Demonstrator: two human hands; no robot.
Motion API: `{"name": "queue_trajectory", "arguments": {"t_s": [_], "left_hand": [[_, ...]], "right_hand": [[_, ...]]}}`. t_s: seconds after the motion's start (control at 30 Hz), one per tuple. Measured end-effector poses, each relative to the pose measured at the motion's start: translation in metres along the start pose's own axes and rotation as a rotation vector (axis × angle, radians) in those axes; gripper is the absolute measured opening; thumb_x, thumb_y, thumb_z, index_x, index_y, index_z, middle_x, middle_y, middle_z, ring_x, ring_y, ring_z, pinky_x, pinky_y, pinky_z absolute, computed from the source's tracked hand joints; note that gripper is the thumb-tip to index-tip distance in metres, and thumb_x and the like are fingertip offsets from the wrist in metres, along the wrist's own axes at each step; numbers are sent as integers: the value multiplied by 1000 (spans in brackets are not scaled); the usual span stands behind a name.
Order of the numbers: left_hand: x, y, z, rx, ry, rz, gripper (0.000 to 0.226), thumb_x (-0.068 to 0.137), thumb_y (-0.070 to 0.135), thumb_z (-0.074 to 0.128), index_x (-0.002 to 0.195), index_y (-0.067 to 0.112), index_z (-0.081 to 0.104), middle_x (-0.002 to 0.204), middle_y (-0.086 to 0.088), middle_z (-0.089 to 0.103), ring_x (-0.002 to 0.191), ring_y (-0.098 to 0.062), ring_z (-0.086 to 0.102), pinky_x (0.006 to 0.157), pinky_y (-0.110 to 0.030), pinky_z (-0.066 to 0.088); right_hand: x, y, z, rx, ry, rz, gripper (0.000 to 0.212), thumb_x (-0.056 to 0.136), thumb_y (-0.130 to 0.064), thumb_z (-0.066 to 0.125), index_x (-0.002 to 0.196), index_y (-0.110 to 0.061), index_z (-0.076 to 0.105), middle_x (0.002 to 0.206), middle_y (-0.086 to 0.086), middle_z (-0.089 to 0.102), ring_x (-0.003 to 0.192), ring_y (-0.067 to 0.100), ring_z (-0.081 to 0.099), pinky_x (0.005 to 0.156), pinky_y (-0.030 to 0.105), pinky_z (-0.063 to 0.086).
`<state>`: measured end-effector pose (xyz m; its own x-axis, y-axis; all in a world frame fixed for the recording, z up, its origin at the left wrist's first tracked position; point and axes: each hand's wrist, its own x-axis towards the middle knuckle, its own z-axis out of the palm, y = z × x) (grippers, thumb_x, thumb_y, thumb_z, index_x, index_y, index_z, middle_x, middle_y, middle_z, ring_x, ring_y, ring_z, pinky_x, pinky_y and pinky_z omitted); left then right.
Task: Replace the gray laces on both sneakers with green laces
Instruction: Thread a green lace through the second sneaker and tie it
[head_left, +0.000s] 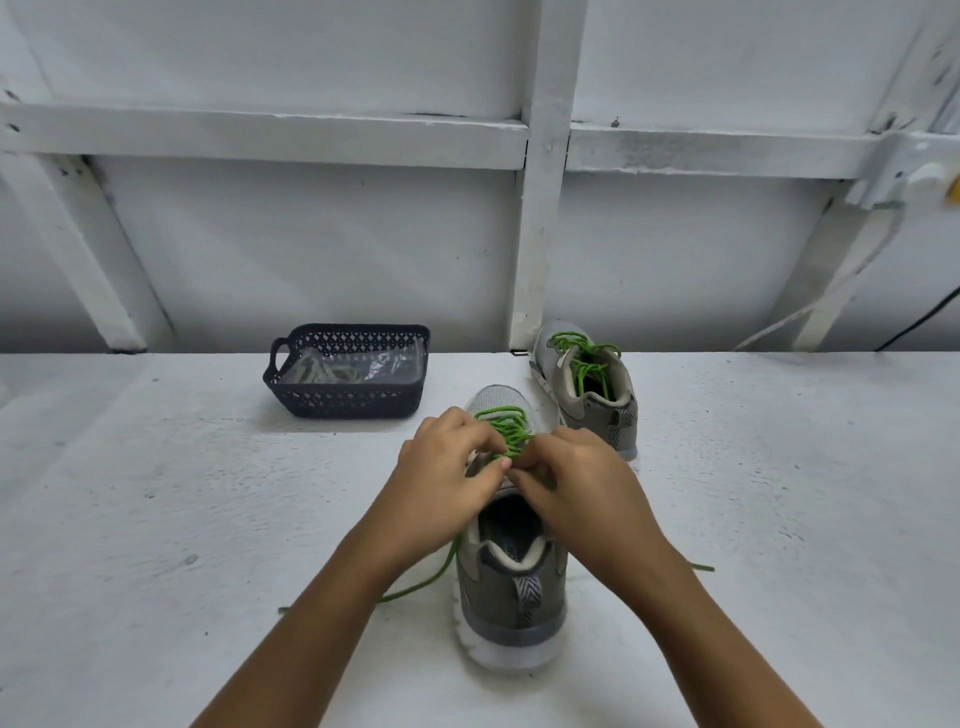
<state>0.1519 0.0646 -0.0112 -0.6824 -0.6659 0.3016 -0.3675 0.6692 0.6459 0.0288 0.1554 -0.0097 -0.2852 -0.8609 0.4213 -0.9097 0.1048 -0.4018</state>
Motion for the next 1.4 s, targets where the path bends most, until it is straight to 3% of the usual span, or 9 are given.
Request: {"name": "queue_trajectory", "arguments": {"t_s": [0.07,0.2,0.33,0.6,0.73,1.0,1.2,1.33,1.4], "left_hand": [[-2,-4,5,17,73,58,17,81,36,54,87,24,65,88,16,51,93,-12,50,85,-40,41],[-5,-13,11,40,143,197,20,82,39,49,87,26,63,84,21,48,86,-6,49,77,-35,42],[-6,-19,13,90,194,307,9,84,34,52,89,30,58,92,18,51,87,-4,46,74,-29,34],[-7,-24,12,120,223,398,8,84,30,54,92,33,54,92,14,56,89,-7,48,73,-30,33],[-7,-25,13,112,230,394,8,84,29,55,92,33,54,92,16,54,90,-6,47,73,-28,32],[-7,-23,15,91,207,347,7,84,34,55,89,31,56,88,20,53,87,-1,44,73,-24,30],[-8,-23,14,83,210,318,14,84,36,52,87,24,60,86,22,50,86,0,43,75,-26,32],[-8,-22,13,45,201,289,14,84,36,51,87,25,60,85,19,53,85,-4,47,77,-29,35],[-9,-22,13,40,193,279,15,84,37,51,87,25,60,85,20,52,85,-3,46,76,-29,35]], "right_hand": [[2,3,-2,36,-20,11,13,83,-26,66,87,-14,61,83,1,58,82,22,54,68,36,44],[9,9,-9,117,-99,-10,21,88,-16,61,108,-15,66,96,-3,49,92,12,51,75,14,33],[18,13,-16,180,-279,2,21,92,-17,57,107,-18,71,94,-5,45,85,-2,46,72,2,30],[36,19,-25,239,-475,-21,9,83,-22,70,84,-28,63,93,-8,49,82,3,51,76,17,42],[40,24,-26,358,-447,-1,16,76,-18,77,75,-24,62,81,-13,57,73,5,56,63,14,41],[44,24,-36,488,-528,-17,17,81,-3,68,78,-17,60,72,-7,60,63,-1,50,62,12,39],[40,14,-27,-157,-192,-33,9,87,-20,54,95,-22,52,75,-9,50,73,14,47,60,30,38],[42,17,-20,442,-109,336,16,96,-13,43,98,-17,58,42,-5,51,41,9,48,41,20,37],[40,12,-24,857,-103,511,22,101,-14,37,102,-12,59,46,-2,58,41,11,56,37,18,41]]}}
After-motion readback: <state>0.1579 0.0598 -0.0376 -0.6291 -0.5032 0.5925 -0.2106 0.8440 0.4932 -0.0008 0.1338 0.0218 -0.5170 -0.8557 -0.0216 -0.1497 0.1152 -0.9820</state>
